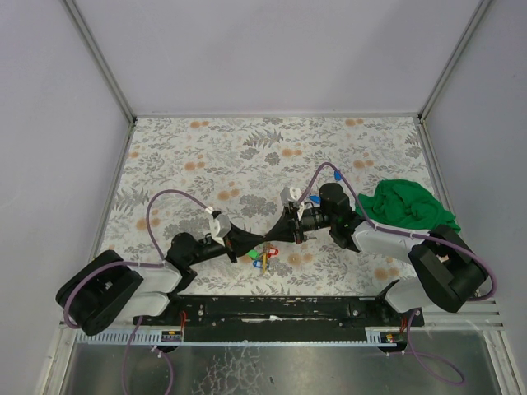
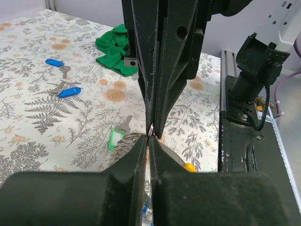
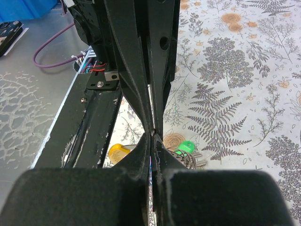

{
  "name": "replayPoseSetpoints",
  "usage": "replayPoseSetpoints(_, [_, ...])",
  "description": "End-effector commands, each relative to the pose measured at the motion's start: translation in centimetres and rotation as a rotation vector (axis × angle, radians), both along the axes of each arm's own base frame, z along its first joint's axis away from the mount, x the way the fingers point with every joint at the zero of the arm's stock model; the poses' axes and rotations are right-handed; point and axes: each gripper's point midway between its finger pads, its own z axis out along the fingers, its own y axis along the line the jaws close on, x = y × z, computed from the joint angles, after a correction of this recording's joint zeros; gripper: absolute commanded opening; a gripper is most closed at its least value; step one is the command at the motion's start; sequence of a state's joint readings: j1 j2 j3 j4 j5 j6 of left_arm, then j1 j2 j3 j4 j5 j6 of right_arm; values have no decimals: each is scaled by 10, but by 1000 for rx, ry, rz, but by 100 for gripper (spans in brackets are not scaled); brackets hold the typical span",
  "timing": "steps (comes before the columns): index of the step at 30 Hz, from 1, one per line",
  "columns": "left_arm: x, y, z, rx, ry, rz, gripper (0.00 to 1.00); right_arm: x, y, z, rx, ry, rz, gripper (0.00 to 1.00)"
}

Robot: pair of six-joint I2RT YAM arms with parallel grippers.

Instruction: Put the keys on the keyring

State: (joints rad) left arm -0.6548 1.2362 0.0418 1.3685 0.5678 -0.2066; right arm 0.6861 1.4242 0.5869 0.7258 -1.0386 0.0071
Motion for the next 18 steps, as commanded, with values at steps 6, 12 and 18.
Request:
replayPoseSetpoints(6, [4,-5,27,-17,-84,-11,0,0,-1,12,-1,-53,2,9])
replayPoseSetpoints(12, [20,3,14,193,15,69,0,4,-19,1,-131,-90,-79,27])
replayPoseSetpoints(18, [19,3,19,276,110,100,0,17,-34,4,-193,-182,-189,33])
